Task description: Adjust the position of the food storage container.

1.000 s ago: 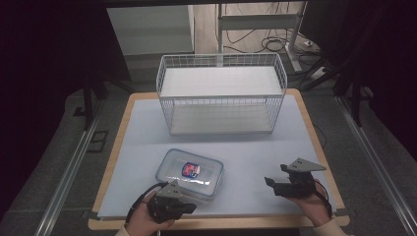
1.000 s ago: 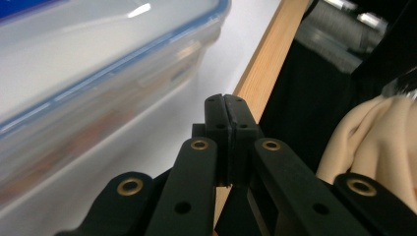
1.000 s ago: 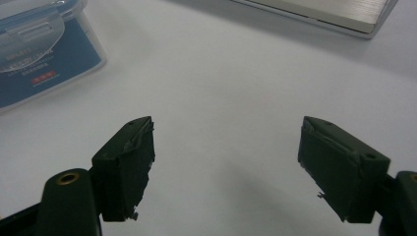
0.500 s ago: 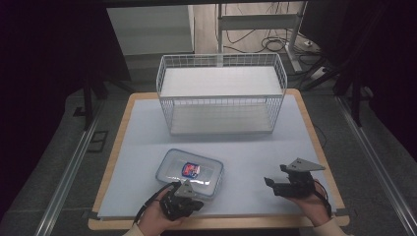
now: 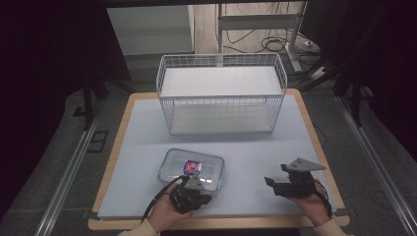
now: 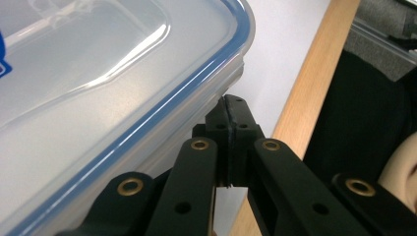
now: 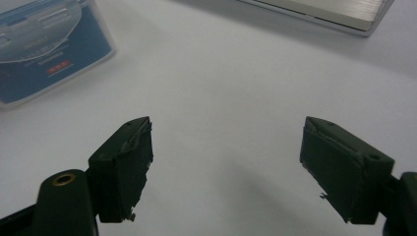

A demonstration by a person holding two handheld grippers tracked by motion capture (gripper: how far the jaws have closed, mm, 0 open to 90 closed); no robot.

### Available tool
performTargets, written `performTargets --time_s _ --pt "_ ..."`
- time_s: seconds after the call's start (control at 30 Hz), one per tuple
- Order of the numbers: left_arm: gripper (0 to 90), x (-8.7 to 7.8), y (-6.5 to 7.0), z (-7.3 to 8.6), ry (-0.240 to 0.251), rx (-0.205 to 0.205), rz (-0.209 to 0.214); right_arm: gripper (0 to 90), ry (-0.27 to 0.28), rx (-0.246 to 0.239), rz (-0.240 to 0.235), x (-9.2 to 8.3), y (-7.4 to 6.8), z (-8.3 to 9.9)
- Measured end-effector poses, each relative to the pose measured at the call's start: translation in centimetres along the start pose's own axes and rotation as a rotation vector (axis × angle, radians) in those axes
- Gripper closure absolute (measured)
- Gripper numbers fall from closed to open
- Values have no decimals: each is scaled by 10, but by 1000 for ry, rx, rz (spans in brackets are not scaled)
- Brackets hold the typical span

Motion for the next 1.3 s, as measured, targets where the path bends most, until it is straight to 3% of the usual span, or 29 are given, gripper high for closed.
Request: performTargets --time_s 0.37,0.57,0.73,0.8,0.87,1.0,1.1,1.3 --pt "898 13 -4 -21 11 -58 -19 184 -7 1 4 1 1 1" --pt "896 16 -5 -23 22 -69 -18 182 -8 0 8 0 1 1" --pt "892 4 3 -22 52 -67 25 181 -12 -4 9 1 0 1" --pt "891 -8 6 -19 73 -51 24 181 -11 -4 10 0 0 1" --pt "892 -24 4 -14 106 -63 7 181 -7 -3 12 -1 0 1" --pt "893 -60 -18 -6 184 -133 -43 181 -4 -1 13 -2 1 0" --pt "893 -77 -38 1 217 -188 -81 181 -5 -5 13 -2 0 0" --pt "894 -96 -91 23 253 -328 -181 181 -8 -4 16 -1 1 1"
Point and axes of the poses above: each handheld gripper's, and its own axes: x roughly forward along the jaws, z roughly out of its underside, y roughly to its right, the point moved 5 cm from there along x, roughly forward along the jaws, and after that the axes turned 8 degrees about -z, right-handed, at the moved point
